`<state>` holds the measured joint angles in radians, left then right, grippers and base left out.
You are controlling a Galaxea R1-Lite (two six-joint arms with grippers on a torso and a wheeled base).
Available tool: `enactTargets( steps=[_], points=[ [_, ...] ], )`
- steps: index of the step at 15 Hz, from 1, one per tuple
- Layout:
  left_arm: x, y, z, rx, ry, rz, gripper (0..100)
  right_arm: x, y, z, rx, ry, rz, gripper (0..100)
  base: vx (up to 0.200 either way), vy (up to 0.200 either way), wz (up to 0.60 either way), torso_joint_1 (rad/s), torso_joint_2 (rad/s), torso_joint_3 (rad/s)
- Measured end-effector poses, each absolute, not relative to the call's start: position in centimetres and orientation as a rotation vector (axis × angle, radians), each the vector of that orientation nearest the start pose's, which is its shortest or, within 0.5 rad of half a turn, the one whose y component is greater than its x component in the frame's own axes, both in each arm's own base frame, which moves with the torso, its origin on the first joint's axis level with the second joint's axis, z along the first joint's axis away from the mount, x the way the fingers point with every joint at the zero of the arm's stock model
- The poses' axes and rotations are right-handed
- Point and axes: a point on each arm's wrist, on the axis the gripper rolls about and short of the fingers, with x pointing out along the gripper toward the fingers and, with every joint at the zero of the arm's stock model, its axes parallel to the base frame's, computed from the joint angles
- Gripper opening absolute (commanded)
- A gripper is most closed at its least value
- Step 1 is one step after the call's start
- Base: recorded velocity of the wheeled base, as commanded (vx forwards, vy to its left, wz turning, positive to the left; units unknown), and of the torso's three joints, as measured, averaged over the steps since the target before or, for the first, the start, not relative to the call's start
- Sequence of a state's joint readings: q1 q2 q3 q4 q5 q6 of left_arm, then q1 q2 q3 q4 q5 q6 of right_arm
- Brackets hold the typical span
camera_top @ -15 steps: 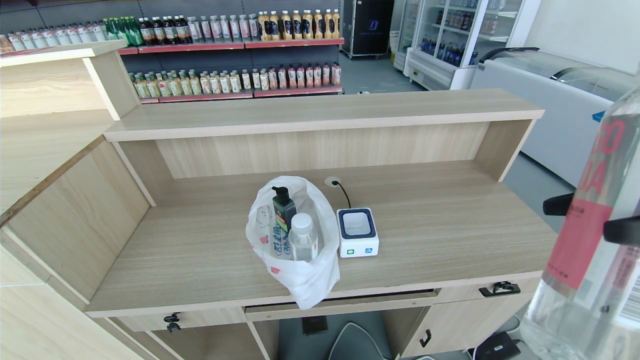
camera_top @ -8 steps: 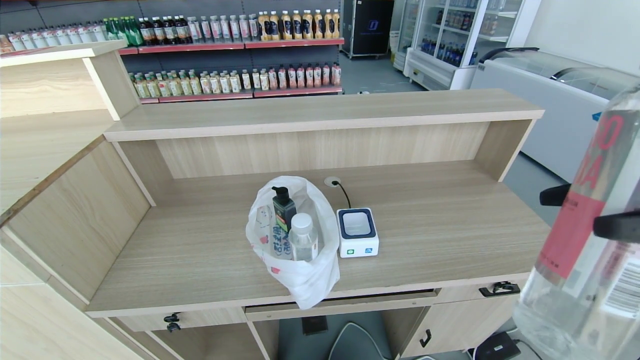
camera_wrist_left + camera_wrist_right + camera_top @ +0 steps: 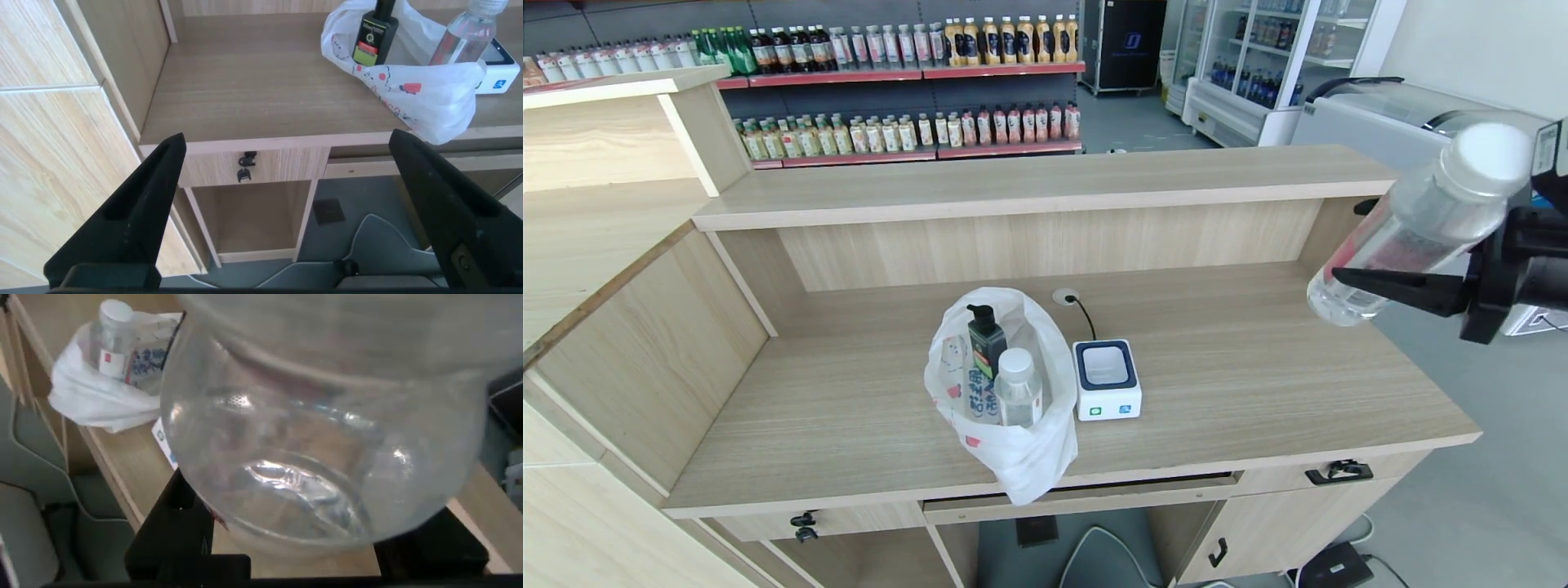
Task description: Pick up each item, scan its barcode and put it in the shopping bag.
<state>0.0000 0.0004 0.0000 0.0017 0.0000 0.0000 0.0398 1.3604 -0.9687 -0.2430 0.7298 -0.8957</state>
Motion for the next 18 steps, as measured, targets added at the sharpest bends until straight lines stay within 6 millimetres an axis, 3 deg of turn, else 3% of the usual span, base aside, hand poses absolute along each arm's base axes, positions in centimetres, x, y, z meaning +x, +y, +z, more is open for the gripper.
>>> enactTargets(
  steps=[5, 7, 13, 18],
  points=[
    [-2.3, 0.0, 7.5, 0.000, 0.002, 0.000, 100, 27.5, 0.1, 24.2, -1.101, -0.367, 0.628, 0, 0.000, 0.000, 0.00, 0.000, 0.00, 0.000],
    [-2.3, 0.0, 7.5, 0.000, 0.002, 0.000, 100, 28.4, -0.1, 22.7, -1.122, -0.371, 0.662, 0, 0.000, 0.000, 0.00, 0.000, 0.00, 0.000],
    [-2.3, 0.0, 7.5, 0.000, 0.002, 0.000, 100, 30.4, -0.3, 20.6, -1.170, -0.447, 0.719, 0, 0.000, 0.000, 0.60, 0.002, 0.00, 0.004],
    [-2.3, 0.0, 7.5, 0.000, 0.002, 0.000, 100, 33.1, -0.4, 17.6, -1.152, -0.532, 0.808, 0, 0.000, 0.000, 0.00, 0.000, 0.00, 0.000]
  ],
)
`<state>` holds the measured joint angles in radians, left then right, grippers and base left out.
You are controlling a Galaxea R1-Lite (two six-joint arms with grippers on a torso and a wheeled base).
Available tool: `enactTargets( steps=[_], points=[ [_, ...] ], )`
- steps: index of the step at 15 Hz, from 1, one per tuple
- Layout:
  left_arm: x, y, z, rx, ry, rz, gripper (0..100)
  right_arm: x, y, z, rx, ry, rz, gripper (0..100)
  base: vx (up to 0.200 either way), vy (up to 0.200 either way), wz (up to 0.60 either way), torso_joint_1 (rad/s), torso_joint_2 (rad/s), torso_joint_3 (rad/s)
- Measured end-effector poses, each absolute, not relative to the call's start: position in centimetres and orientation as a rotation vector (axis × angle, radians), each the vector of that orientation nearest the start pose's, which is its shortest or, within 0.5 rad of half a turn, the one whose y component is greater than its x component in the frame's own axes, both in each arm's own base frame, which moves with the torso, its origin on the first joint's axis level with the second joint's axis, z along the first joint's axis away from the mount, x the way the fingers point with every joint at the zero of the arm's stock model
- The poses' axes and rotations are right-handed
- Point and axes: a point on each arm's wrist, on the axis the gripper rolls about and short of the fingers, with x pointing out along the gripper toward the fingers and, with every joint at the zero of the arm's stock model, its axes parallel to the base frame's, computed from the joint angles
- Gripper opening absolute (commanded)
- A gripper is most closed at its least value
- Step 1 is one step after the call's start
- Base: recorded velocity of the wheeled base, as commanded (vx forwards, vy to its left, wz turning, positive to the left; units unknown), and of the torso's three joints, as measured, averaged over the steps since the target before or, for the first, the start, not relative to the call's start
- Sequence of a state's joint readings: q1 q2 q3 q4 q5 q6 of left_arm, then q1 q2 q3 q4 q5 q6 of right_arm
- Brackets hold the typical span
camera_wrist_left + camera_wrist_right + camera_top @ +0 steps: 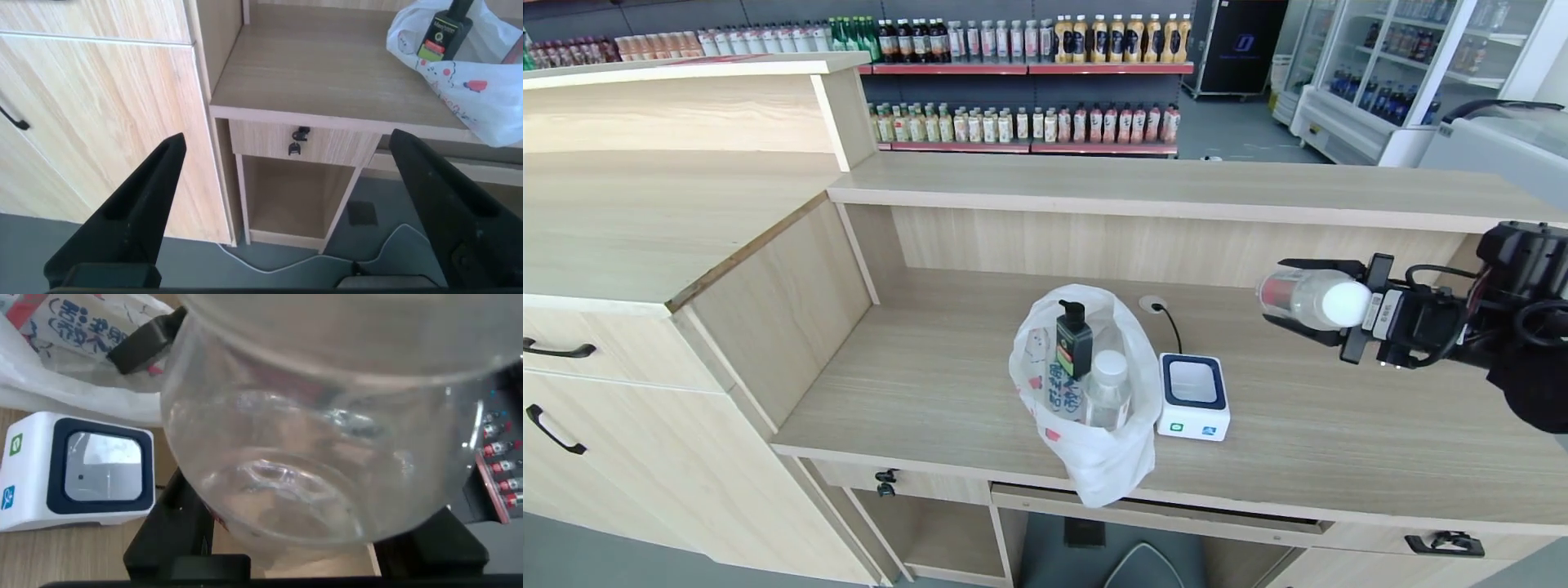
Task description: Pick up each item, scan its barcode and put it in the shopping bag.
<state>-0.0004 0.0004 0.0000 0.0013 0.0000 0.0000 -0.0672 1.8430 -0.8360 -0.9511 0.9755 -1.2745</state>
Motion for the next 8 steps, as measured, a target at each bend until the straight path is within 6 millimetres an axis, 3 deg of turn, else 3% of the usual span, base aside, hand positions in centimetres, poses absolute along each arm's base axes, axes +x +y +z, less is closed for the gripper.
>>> enactTargets(
  steps=[8],
  points=[
    [-2.3, 0.0, 7.5, 0.000, 0.002, 0.000, 100, 35.9, -0.3, 12.5, -1.097, -0.543, 0.915, 0, 0.000, 0.000, 0.00, 0.000, 0.00, 0.000]
  ],
)
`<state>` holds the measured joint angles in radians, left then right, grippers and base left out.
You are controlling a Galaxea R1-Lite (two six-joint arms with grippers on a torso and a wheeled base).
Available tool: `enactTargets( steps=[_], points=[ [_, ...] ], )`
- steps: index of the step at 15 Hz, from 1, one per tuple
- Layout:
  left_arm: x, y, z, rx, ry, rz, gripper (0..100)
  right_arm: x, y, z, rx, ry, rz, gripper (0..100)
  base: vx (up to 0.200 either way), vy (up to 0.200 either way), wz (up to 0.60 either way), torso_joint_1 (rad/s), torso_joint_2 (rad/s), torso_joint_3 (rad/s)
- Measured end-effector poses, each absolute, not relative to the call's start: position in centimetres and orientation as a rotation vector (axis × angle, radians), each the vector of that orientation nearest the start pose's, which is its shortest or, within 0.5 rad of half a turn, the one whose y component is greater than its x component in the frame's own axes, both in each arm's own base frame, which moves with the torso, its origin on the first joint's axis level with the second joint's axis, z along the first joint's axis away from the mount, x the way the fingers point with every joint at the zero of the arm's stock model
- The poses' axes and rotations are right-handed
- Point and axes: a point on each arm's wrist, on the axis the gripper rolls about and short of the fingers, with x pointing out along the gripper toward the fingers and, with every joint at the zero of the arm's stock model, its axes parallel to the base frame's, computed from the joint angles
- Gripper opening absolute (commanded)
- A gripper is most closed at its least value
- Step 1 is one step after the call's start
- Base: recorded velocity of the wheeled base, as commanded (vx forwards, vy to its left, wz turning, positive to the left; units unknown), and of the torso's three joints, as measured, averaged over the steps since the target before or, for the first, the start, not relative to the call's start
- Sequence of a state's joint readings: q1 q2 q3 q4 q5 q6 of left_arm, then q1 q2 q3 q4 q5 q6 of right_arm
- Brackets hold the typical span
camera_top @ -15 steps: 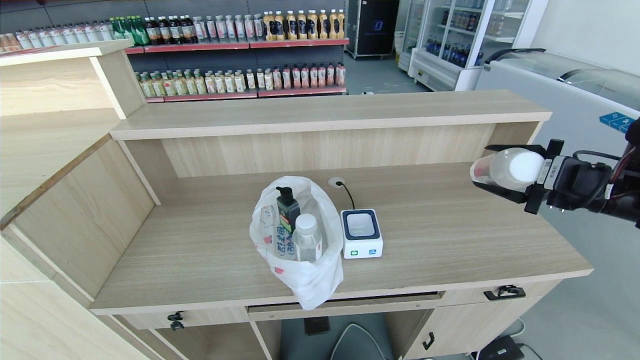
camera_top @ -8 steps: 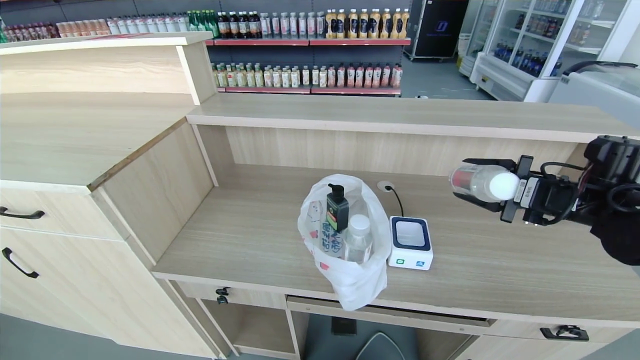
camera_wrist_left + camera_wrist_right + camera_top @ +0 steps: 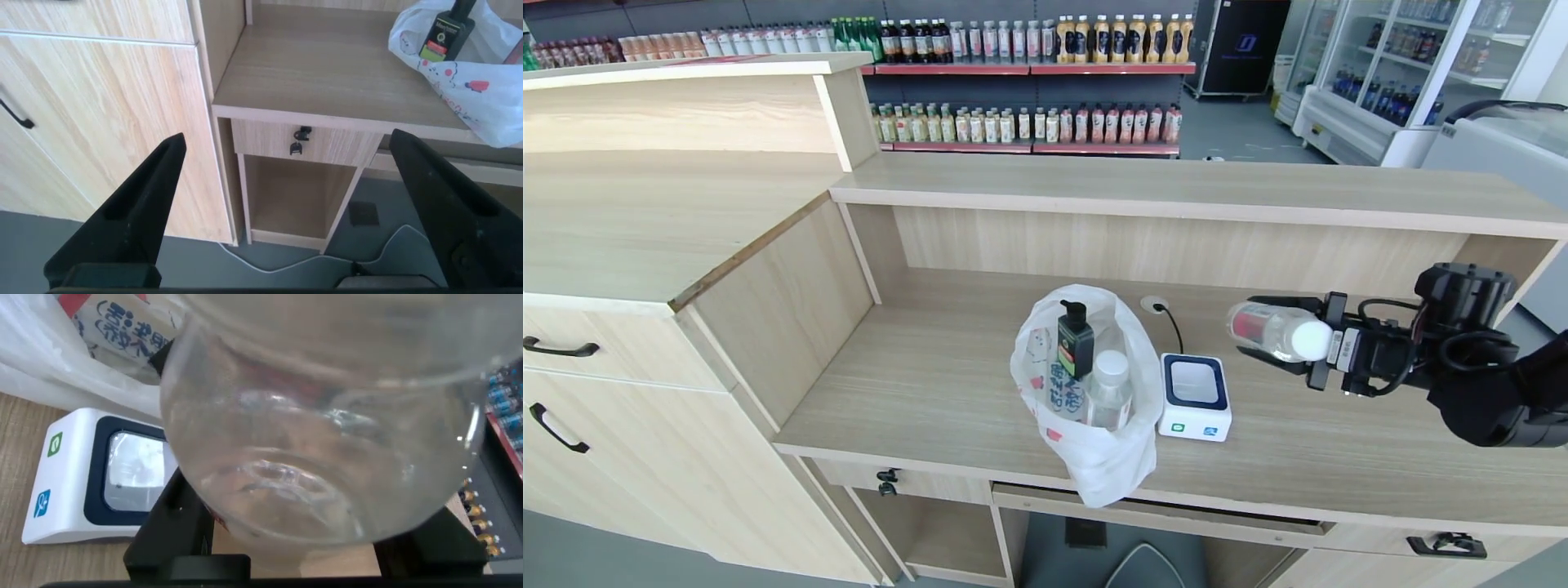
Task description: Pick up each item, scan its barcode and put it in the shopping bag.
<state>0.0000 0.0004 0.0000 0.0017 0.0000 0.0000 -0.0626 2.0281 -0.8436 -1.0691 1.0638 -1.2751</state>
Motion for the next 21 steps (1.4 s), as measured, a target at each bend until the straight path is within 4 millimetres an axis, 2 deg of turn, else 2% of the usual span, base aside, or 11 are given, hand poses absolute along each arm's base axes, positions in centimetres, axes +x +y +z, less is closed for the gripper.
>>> enactTargets(
  steps=[6, 15, 21],
  points=[
    [-2.3, 0.0, 7.5, 0.000, 0.002, 0.000, 100, 36.5, 0.3, 10.7, -1.062, -0.511, 0.955, 0, 0.000, 0.000, 0.00, 0.000, 0.00, 0.000],
    [-2.3, 0.0, 7.5, 0.000, 0.002, 0.000, 100, 37.1, 1.0, 9.5, -1.041, -0.499, 0.983, 0, 0.000, 0.000, 0.00, 0.000, 0.00, 0.000],
    [-2.3, 0.0, 7.5, 0.000, 0.002, 0.000, 100, 38.7, 2.5, 9.5, -1.033, -0.538, 1.008, 0, 0.000, 0.000, 0.00, 0.000, 0.00, 0.000]
  ],
)
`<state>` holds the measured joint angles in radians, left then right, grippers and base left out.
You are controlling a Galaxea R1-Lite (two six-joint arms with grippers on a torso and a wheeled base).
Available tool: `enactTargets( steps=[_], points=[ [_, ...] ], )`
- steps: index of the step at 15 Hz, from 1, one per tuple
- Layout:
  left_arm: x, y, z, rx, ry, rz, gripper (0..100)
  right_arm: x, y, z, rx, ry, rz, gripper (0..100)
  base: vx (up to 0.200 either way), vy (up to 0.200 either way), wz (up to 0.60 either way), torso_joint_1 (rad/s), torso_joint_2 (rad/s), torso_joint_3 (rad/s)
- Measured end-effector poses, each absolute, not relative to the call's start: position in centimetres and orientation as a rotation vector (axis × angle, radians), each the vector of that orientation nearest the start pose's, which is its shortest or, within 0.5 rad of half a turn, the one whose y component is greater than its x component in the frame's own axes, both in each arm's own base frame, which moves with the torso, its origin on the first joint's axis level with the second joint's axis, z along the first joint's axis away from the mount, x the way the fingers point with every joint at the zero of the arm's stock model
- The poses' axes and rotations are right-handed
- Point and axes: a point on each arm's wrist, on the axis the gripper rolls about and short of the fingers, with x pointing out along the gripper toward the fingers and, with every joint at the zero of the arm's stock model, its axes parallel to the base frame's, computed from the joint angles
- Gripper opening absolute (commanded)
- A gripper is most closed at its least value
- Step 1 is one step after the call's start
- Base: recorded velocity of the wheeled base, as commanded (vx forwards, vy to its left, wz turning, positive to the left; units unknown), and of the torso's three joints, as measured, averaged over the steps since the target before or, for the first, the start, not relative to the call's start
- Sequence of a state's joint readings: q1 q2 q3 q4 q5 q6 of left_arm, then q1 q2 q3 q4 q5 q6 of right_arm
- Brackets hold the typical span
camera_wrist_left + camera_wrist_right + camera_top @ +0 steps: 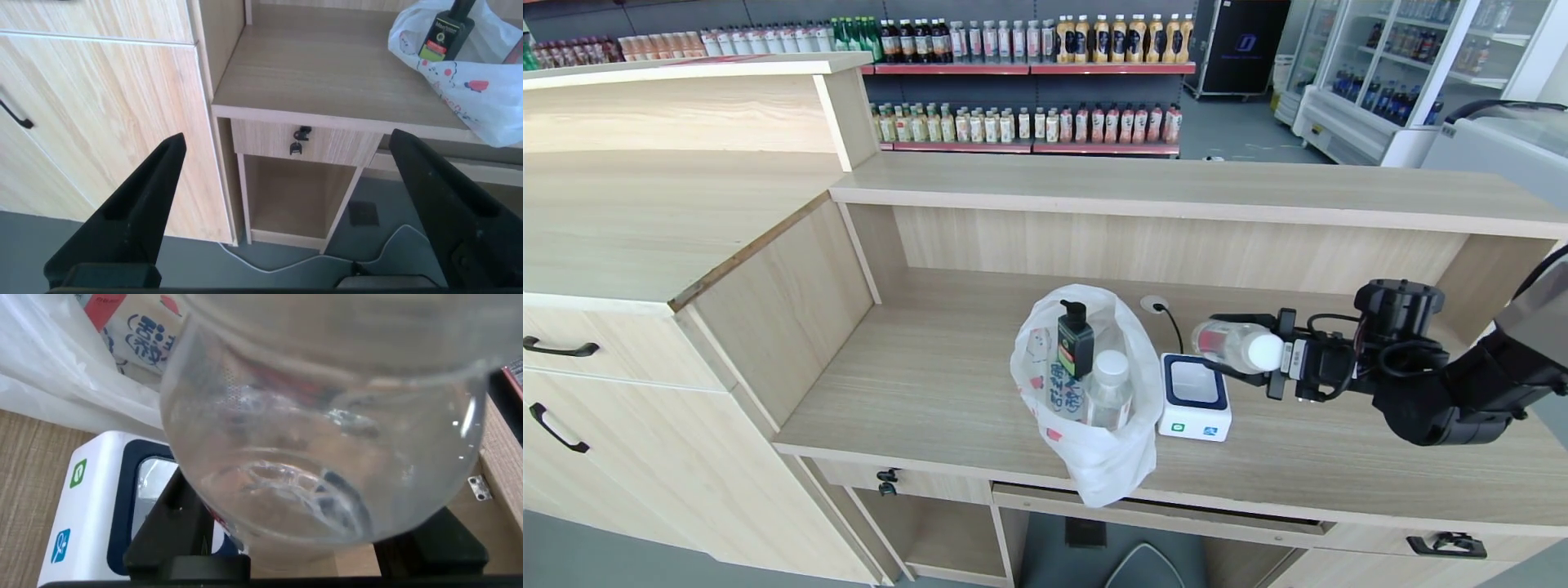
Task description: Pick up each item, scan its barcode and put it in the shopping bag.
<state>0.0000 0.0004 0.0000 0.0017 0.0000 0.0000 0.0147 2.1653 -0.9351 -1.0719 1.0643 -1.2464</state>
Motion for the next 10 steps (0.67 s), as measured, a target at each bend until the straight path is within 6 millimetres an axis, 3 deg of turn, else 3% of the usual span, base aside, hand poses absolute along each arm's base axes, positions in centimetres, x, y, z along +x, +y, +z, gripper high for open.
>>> enactTargets(
  steps=[10],
  points=[
    [-2.3, 0.0, 7.5, 0.000, 0.002, 0.000, 100, 40.3, 4.4, 8.4, -1.024, -0.567, 1.045, 0, 0.000, 0.000, 0.00, 0.000, 0.00, 0.000]
  ],
)
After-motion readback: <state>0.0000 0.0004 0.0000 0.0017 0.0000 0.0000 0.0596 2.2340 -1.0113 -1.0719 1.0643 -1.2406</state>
